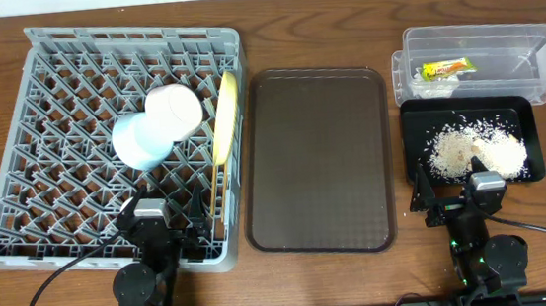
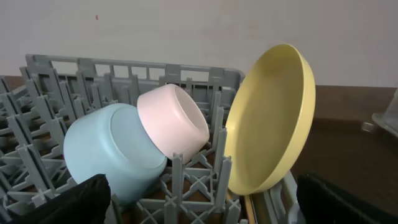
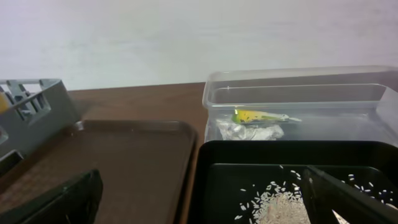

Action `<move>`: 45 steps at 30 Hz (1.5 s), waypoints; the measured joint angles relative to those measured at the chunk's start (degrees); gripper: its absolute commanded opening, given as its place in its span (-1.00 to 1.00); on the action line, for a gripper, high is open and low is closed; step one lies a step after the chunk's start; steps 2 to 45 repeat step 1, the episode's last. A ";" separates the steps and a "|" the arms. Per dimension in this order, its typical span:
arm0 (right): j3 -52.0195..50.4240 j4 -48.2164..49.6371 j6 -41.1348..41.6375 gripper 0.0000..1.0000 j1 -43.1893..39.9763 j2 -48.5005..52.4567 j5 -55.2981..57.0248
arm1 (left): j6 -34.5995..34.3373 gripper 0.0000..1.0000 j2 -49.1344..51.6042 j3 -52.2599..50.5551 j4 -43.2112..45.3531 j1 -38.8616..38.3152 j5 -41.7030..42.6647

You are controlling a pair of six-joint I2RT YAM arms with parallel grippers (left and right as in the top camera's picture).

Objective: Sort waste into correct bins and load items into the dishwasher

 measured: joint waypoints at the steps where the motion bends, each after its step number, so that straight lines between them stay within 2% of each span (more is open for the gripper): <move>1: 0.00 0.00 -0.02 0.99 0.00 0.00 0.00 | -0.02 0.91 0.00 0.00 0.00 0.00 -0.02; 45: 0.00 0.00 -0.02 0.99 0.00 0.00 0.00 | -0.02 0.91 0.00 0.00 0.00 0.00 -0.02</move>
